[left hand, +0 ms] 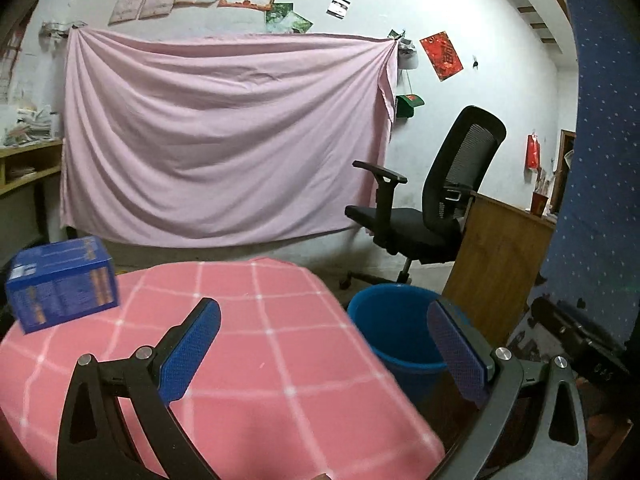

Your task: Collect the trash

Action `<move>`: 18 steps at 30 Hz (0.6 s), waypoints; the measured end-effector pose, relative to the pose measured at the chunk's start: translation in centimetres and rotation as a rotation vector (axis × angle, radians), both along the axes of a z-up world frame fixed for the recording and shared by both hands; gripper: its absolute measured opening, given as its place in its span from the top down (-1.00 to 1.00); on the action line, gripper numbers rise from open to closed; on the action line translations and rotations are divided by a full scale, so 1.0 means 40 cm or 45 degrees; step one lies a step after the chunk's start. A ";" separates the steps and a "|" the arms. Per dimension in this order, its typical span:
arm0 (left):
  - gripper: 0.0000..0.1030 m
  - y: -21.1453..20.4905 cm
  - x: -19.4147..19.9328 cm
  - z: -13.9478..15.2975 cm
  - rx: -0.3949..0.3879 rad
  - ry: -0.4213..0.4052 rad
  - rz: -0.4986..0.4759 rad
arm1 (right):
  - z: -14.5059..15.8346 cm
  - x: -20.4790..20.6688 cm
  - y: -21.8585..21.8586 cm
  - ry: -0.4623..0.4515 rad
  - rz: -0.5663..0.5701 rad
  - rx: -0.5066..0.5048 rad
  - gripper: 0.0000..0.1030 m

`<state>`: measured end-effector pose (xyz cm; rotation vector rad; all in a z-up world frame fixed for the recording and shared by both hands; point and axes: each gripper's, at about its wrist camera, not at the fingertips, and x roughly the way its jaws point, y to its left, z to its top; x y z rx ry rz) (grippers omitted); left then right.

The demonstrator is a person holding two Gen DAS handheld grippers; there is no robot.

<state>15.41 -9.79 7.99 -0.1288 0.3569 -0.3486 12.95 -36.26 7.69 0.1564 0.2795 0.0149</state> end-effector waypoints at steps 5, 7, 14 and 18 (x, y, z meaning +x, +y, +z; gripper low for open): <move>-0.96 0.035 -0.101 -0.012 0.024 -0.017 0.019 | -0.001 -0.091 0.037 -0.057 -0.004 -0.017 -1.00; -0.96 0.053 -0.139 -0.016 0.042 -0.035 0.029 | -0.002 -0.124 0.055 -0.072 0.000 -0.024 -1.00; -0.96 0.104 -0.242 -0.065 0.101 -0.078 0.089 | -0.031 -0.244 0.104 -0.117 -0.037 -0.021 -1.00; -0.97 0.119 -0.284 -0.087 0.132 -0.115 0.111 | -0.048 -0.297 0.136 -0.142 -0.075 -0.047 -1.00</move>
